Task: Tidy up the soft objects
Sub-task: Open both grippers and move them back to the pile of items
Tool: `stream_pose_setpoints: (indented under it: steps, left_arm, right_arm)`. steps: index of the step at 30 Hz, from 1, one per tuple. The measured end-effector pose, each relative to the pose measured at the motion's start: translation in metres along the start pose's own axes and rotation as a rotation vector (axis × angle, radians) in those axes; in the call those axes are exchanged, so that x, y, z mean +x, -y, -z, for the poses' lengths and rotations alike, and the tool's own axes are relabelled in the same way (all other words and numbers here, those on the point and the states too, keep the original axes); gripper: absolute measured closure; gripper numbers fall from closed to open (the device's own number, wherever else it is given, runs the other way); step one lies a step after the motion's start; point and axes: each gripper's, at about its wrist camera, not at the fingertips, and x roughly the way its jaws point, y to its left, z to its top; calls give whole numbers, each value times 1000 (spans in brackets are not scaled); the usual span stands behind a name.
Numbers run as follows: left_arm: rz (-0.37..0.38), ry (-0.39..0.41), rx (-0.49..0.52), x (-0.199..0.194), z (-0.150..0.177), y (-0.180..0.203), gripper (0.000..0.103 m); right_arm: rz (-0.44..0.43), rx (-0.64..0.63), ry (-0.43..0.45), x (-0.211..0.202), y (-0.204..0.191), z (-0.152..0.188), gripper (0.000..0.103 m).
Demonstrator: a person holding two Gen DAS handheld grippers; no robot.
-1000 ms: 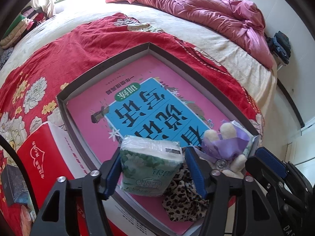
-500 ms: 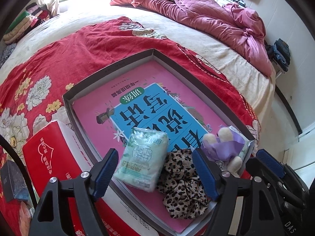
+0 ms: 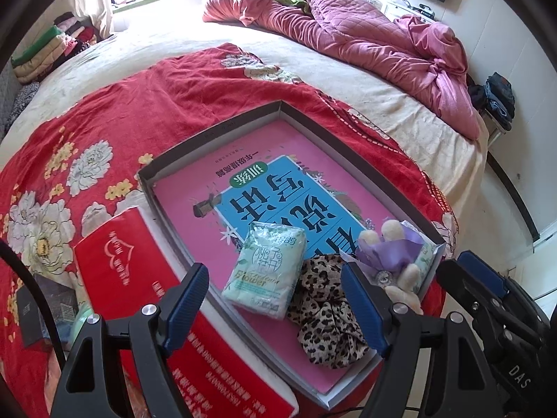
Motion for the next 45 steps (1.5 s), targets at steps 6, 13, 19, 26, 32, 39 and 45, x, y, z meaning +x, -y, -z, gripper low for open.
stream_pose_setpoints:
  steps: [6,13,19,26,32,39,45]
  left_arm:
    - [-5,24,1,-20,9,-2,25]
    - [-22,47,0,-43,24,-6,25]
    - [-57,88,-20,-70,38,-20,25]
    - [-86,122,-30,-95,51,-32,24]
    - [-108,148,-41,-112,61,-39,23]
    - [-126,162,-53,-127,73,-45,23]
    - [-141,173,-56,-138,82,-49,23]
  right_arm:
    - [17,-16,19,-9,-6,-1,33]
    - [54,-66,56,-21,-19,1,30]
    - [56,-72,91,-35,-25,1,30]
    - [68,-106,148,-53,-40,2,30]
    - [50,-113,199,-72,-54,1,30]
    - [41,-136,214,-86,-69,4,30]
    - [49,-184,204,-91,-88,11,30]
